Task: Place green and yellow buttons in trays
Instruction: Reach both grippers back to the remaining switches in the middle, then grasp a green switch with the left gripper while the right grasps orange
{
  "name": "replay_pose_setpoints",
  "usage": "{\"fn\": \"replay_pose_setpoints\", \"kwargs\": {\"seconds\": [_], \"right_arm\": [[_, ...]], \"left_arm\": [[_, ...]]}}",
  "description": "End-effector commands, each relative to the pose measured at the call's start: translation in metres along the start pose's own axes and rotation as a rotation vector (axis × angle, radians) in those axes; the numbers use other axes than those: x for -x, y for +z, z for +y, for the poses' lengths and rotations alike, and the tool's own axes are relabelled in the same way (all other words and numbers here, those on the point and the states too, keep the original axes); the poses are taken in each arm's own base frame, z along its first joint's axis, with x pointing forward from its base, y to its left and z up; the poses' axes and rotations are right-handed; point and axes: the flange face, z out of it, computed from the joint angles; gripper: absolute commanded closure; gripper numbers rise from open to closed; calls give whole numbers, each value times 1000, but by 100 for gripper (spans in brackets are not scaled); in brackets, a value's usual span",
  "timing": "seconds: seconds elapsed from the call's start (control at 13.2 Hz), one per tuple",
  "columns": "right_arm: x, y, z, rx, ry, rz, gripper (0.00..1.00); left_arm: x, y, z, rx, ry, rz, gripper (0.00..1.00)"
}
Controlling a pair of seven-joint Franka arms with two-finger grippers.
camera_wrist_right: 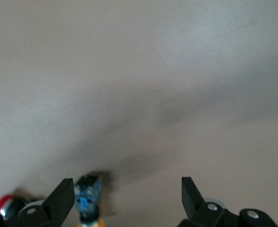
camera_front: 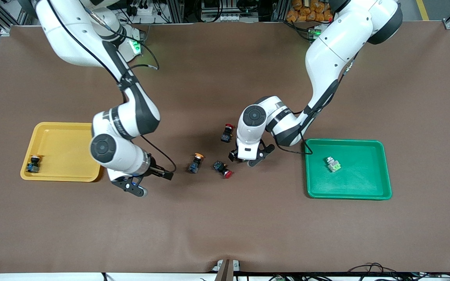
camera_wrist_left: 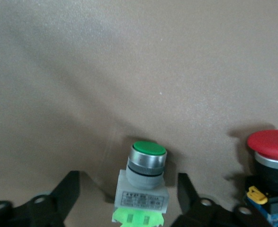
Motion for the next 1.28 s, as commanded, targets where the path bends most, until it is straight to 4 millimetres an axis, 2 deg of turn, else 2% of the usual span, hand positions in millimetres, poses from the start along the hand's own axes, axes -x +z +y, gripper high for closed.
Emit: {"fn": "replay_pose_setpoints", "kwargs": {"seconds": [0.0,0.08,0.15,0.23,0.3,0.38,0.53,0.68,0.75,0.83,0.91,0.98,1.13,1.21], "right_arm": [[25,23,-25,-3,64,10,0],[26,29,-28,-12,61,16,0],[33,41,-33,-17,48,22,0],[49,57,-45,-11,16,24,0],[56,70,-50,-11,4,23,0],[57,80,-51,-22,3,31,0],[68,97,-57,-18,-13,28,0],[94,120,-69,-2,-61,28,0],[96,122,-70,-3,-67,33,0],[95,121,-69,1,-75,39,32],[94,119,-69,0,-72,40,73],[95,118,-70,2,-74,38,90],[90,115,-66,6,-76,36,91],[86,107,-65,4,-78,39,91]], "left_arm": [[0,0,6,15,-1,24,49],[0,0,6,15,-6,18,61],[0,0,6,15,-7,17,69],[-1,0,6,15,-9,18,79],[-5,-5,7,21,-13,22,95],[-10,-8,7,25,-18,27,100],[-18,-21,9,43,-30,35,100],[-40,-43,6,41,-45,59,100],[-53,-54,2,24,-55,70,100],[-62,-63,-1,10,-63,79,100],[-72,-72,-5,-11,-71,90,100],[-85,-80,-11,-34,-62,100,100],[-109,-98,-22,-69,-11,103,100],[-126,-105,-30,-80,-1,94,100]]}}
